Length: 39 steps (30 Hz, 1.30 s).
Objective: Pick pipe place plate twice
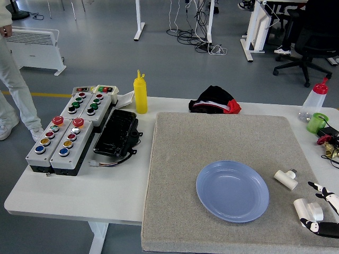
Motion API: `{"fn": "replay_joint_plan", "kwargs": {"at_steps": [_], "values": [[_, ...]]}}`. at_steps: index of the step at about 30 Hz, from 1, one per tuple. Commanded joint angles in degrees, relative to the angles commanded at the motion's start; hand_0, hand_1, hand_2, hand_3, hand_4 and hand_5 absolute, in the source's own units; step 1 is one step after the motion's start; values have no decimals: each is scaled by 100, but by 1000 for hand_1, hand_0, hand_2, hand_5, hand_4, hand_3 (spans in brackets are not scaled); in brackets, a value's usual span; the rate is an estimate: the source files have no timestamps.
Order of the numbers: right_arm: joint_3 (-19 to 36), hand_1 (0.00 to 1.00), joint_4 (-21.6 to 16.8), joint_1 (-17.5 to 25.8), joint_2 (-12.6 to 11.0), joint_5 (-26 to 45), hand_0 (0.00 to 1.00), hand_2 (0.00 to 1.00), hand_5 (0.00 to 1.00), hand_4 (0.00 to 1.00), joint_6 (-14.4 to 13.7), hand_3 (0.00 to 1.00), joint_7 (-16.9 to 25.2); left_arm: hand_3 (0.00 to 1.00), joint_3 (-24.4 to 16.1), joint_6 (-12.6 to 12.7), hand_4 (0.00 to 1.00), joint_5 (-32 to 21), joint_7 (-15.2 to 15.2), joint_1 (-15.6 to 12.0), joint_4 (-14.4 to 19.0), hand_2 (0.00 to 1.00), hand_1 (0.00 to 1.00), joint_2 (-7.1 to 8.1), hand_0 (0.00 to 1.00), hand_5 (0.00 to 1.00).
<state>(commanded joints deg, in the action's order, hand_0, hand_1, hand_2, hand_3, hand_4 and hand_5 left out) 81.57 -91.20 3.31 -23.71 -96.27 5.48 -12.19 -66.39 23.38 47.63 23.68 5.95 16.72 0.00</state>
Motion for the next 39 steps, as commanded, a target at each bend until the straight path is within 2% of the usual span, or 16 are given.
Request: {"fn": "replay_joint_plan", "kwargs": {"at_steps": [3,5,6,11,12,17,18,23,24,29,30,35,36,39], "values": [[-50,922,91,-41,-7,-95,998,982,359,797,76,950,-152,605,0,3,397,17,19,-3,4,643,626,0,581,998],[-77,922,117,-56,-8,-110,998,982,359,797,16,950,-153,605,-3,8,397,25,31,-9,6,643,626,0,581,998],[-84,886,122,-60,-9,-112,972,939,356,784,-8,907,-148,604,-4,11,396,27,34,-12,7,642,626,0,581,998],[-93,886,166,-97,-30,-170,972,939,356,784,-57,907,-209,604,-8,15,396,47,57,-23,12,642,626,0,581,998],[-100,835,178,-105,-33,-178,891,852,342,757,-80,845,-194,604,-15,14,396,63,65,-25,14,642,626,0,582,998],[-138,835,234,-142,-32,-231,891,852,342,757,-61,845,-197,604,-30,18,396,100,96,-37,20,642,626,0,582,998],[-146,736,245,-149,-30,-236,788,761,329,740,-52,791,-201,603,-32,19,396,103,99,-41,21,642,625,0,582,998],[-198,736,300,-186,-19,-226,788,761,329,740,-49,791,-176,603,-20,10,396,97,105,-47,20,642,625,0,582,998],[-204,651,309,-190,-16,-212,658,653,303,707,-72,747,-159,603,-17,9,394,91,103,-45,20,641,626,0,582,998],[-202,651,350,-204,4,-150,658,653,303,707,-271,747,12,603,-7,0,394,81,104,-33,19,641,626,0,582,998],[-201,511,352,-205,5,-150,433,562,277,661,-278,691,20,601,-8,0,393,82,104,-32,19,640,625,0,582,998],[-117,511,390,-220,19,-161,433,562,277,661,-252,691,104,601,1,-2,393,67,103,-19,17,640,625,0,582,998],[-110,473,391,-218,19,-157,369,547,272,643,-261,678,124,600,1,-5,392,65,99,-15,16,640,625,0,583,998],[-103,473,377,-222,20,-140,369,547,272,643,-290,678,168,600,3,-9,392,66,100,-3,15,640,625,0,583,998]]}}
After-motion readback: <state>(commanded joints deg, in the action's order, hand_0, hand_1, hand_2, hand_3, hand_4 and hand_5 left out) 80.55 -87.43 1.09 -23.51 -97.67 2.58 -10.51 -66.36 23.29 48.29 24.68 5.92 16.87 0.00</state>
